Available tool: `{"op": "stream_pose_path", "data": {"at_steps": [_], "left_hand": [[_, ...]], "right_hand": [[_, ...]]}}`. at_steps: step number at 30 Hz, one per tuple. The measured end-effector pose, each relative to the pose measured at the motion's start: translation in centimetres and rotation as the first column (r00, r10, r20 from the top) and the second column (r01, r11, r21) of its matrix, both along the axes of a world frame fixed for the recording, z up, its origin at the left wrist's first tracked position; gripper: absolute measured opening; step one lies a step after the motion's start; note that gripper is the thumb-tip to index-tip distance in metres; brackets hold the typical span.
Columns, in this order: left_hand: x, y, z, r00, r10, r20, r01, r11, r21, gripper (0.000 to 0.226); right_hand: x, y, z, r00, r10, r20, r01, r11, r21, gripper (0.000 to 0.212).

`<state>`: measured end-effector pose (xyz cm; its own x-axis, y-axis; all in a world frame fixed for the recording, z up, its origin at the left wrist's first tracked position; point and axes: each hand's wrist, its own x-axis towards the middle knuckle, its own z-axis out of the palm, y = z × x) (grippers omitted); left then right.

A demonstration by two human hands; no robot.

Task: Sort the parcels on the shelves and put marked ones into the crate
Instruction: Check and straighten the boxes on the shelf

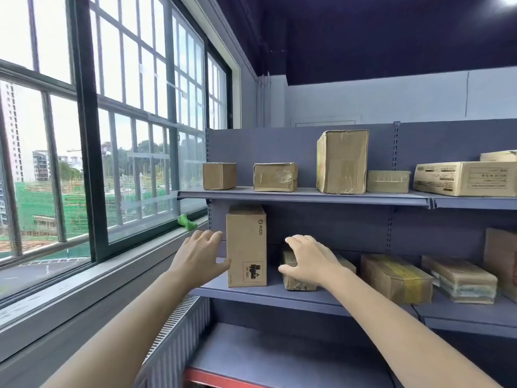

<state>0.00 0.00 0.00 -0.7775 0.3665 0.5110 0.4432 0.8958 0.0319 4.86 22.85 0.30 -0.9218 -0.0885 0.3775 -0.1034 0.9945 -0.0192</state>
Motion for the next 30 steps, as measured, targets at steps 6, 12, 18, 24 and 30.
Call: {"op": "stream_pose_path", "data": {"at_steps": [6, 12, 18, 24, 30], "left_hand": [[-5.0, -3.3, 0.3, 0.999, 0.006, -0.044, -0.005, 1.000, 0.004, 0.055], [-9.8, -6.5, 1.4, 0.999, -0.001, -0.042, 0.002, 1.000, 0.004, 0.067], [-13.8, -7.8, 2.4, 0.999, -0.006, -0.038, 0.008, 0.999, 0.048, 0.057], [-18.9, -8.1, 1.9, 0.998, 0.009, -0.057, -0.007, 1.000, 0.027, 0.058], [-24.5, -7.7, 2.7, 0.997, 0.039, -0.069, -0.036, 0.998, 0.052, 0.057]], "right_hand": [[-4.7, -2.8, 0.6, 1.000, 0.003, -0.017, -0.004, 1.000, -0.025, 0.067], [-9.7, -5.6, 1.5, 0.999, -0.005, -0.041, 0.004, 0.999, -0.042, 0.068], [-13.9, -7.1, 2.4, 0.996, -0.008, -0.086, 0.002, 0.997, -0.077, 0.067], [-19.3, -7.8, 2.7, 0.994, 0.031, -0.102, -0.039, 0.997, -0.071, 0.066], [-25.5, -7.3, 4.3, 0.986, 0.069, -0.154, -0.081, 0.994, -0.071, 0.062]]}}
